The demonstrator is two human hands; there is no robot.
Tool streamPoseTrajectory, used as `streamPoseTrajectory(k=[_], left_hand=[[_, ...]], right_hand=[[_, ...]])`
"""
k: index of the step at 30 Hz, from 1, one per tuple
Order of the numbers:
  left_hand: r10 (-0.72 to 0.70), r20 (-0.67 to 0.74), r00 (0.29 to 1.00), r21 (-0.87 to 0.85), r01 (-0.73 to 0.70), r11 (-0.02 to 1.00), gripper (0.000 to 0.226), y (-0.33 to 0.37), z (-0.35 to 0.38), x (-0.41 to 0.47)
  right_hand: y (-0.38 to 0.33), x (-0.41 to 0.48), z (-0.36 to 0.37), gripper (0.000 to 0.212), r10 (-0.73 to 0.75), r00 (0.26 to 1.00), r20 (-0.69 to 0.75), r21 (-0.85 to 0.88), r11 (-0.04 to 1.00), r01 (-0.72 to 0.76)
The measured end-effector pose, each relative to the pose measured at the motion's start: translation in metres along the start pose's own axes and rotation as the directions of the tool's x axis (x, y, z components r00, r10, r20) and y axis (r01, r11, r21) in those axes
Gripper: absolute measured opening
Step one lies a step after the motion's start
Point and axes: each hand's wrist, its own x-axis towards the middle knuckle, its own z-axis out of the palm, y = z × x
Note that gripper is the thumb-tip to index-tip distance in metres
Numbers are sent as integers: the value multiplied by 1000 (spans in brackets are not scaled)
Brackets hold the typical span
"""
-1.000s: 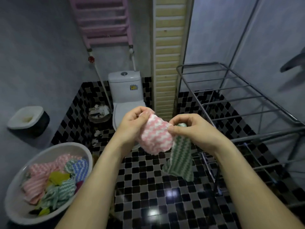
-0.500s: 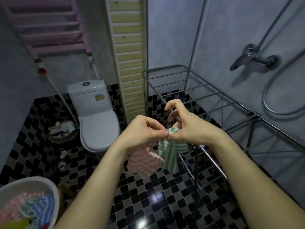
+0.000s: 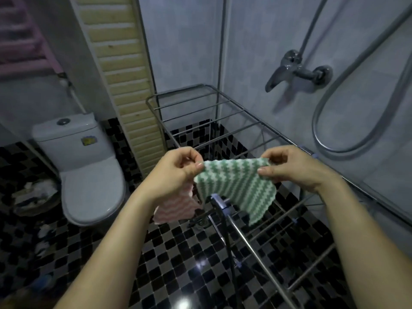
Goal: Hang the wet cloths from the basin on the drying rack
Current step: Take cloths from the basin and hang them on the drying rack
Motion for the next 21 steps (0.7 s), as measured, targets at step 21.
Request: streamPoseTrajectory(k=[21], left_hand=[[-324, -331, 886, 339, 432, 836, 15, -108, 102, 86]], right_hand=[[137, 109, -24, 8, 87, 900, -427, -224, 954, -199]])
